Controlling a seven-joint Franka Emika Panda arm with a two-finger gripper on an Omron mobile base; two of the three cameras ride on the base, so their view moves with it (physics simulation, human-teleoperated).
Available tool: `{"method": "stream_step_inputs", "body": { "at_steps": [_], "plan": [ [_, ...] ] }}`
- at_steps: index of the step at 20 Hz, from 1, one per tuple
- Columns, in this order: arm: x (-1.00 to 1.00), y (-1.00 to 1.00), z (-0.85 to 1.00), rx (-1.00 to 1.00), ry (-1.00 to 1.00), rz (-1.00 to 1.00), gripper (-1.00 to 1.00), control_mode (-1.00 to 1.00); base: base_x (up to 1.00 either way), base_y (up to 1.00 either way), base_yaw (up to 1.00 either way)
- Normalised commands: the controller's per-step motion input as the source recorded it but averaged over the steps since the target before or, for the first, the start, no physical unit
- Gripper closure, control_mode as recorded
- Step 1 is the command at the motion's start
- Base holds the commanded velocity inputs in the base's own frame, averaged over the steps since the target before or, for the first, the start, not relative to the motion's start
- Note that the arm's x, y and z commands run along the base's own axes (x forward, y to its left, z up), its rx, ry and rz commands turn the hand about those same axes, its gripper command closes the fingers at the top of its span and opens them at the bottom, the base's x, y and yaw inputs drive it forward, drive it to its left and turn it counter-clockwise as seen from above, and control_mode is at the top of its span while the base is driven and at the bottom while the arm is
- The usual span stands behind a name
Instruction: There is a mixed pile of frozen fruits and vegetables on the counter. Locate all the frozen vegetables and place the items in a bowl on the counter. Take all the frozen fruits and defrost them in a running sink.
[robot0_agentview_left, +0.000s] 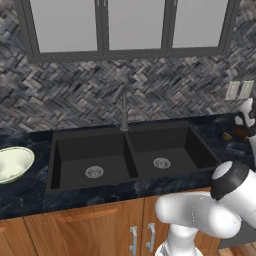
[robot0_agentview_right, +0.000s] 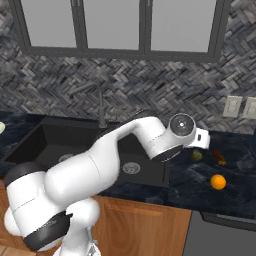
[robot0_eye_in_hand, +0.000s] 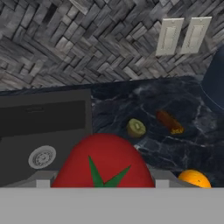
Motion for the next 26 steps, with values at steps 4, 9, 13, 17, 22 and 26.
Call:
{"method": "stream_step_inputs", "body": {
  "at_steps": [4, 9, 13, 17, 22, 26],
  "plan": [
    [-0.24, 0.11, 0.25, 0.06, -0.01, -0.03, 1.00, -1.00, 0.00, 0.00, 0.00],
    [-0.18, 0.07, 0.28, 0.02, 0.01, -0.01, 1.00, -1.00, 0.00, 0.00, 0.00],
    [-0.17, 0.11, 0.12, 0.00, 0.09, 0.00, 1.00, -1.00, 0.00, 0.00, 0.00],
    [-0.26, 0.21, 0.02, 0.00, 0.02, 0.00, 1.00, -1.00, 0.00, 0.00, 0.00],
    [-0.29, 0.41, 0.01, 0.00, 0.00, 0.00, 1.00, -1.00, 0.00, 0.00, 0.00],
    [-0.25, 0.48, 0.10, 0.00, 0.00, 0.00, 1.00, -1.00, 0.00, 0.00, 0.00]
  ]
}}
